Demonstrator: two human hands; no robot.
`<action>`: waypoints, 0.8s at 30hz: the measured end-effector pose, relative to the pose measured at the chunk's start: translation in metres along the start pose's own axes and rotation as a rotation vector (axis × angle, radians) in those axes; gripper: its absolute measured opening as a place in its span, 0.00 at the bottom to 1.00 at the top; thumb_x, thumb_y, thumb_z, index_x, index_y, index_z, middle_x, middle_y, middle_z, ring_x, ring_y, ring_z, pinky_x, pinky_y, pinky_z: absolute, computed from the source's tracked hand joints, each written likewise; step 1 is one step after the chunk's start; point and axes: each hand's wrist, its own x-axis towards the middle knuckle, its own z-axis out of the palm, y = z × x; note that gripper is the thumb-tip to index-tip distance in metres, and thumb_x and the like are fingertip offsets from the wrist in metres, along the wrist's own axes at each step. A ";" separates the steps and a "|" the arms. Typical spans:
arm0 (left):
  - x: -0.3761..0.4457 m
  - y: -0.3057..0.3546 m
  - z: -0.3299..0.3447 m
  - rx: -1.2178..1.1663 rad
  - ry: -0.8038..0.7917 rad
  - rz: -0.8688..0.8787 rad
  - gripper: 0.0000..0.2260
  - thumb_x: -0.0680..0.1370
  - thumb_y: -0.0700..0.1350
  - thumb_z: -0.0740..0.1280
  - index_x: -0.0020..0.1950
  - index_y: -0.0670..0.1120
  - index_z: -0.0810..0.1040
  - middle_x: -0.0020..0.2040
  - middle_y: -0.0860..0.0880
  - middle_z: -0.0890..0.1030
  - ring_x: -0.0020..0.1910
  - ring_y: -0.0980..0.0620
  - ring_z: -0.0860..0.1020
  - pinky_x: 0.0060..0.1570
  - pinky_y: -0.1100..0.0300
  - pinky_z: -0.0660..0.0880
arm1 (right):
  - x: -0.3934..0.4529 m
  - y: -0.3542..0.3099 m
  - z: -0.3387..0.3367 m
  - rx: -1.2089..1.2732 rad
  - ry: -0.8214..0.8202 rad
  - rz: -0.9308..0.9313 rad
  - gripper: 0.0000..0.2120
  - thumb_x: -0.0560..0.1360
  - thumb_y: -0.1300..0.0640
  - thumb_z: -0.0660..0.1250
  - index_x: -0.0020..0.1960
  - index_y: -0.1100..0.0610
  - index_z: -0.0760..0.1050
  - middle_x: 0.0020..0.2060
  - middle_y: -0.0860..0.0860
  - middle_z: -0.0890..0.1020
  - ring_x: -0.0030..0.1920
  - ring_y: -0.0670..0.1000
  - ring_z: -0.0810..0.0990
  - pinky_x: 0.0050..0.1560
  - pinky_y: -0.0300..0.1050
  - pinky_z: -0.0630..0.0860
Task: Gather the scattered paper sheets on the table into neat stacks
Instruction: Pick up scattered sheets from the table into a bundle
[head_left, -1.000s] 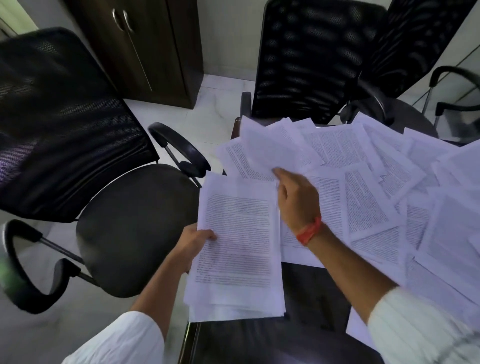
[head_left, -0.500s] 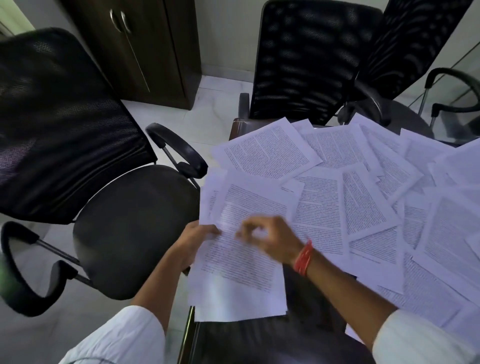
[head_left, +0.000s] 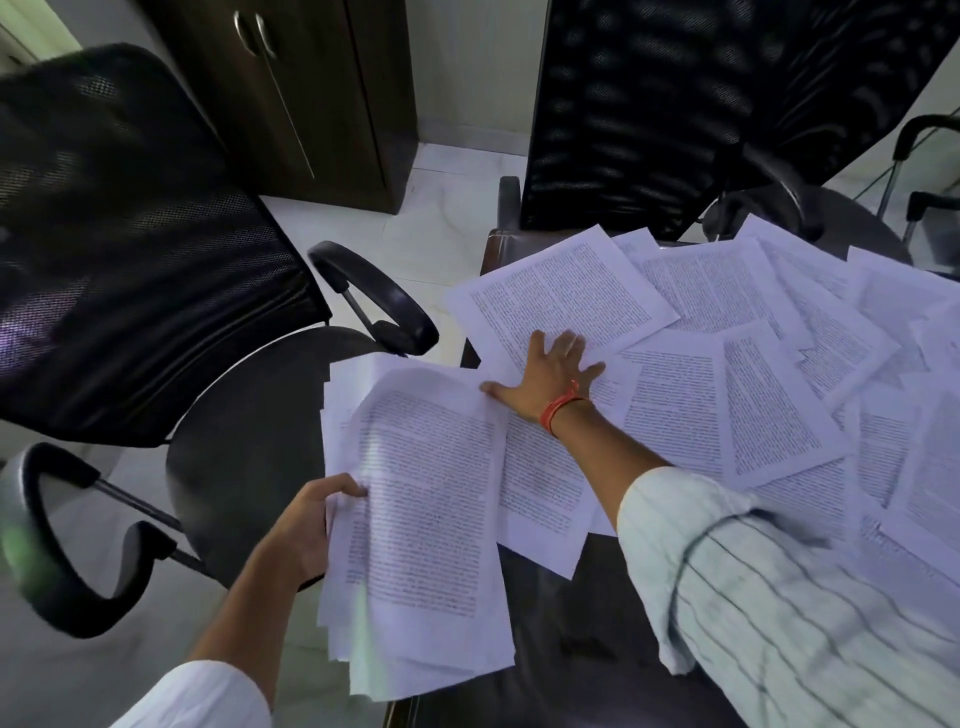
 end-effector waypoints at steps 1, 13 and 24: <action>-0.001 -0.002 -0.004 0.011 -0.002 -0.009 0.16 0.69 0.41 0.67 0.54 0.35 0.79 0.48 0.36 0.79 0.39 0.39 0.79 0.43 0.52 0.76 | 0.001 -0.004 0.001 -0.002 -0.006 0.015 0.54 0.68 0.24 0.60 0.79 0.56 0.45 0.76 0.69 0.44 0.76 0.71 0.42 0.67 0.77 0.47; -0.007 0.016 0.038 0.160 0.050 -0.001 0.09 0.72 0.39 0.67 0.32 0.42 0.82 0.33 0.44 0.80 0.27 0.47 0.78 0.38 0.56 0.73 | -0.024 0.026 -0.041 0.486 0.665 -0.249 0.20 0.67 0.71 0.62 0.57 0.61 0.79 0.46 0.59 0.85 0.47 0.62 0.82 0.47 0.58 0.79; 0.016 -0.003 0.109 0.206 0.174 0.090 0.09 0.82 0.43 0.62 0.42 0.45 0.75 0.39 0.45 0.75 0.36 0.49 0.75 0.36 0.57 0.71 | -0.164 0.111 0.072 0.177 0.420 -0.674 0.20 0.73 0.68 0.64 0.62 0.54 0.78 0.67 0.53 0.77 0.73 0.58 0.68 0.66 0.69 0.66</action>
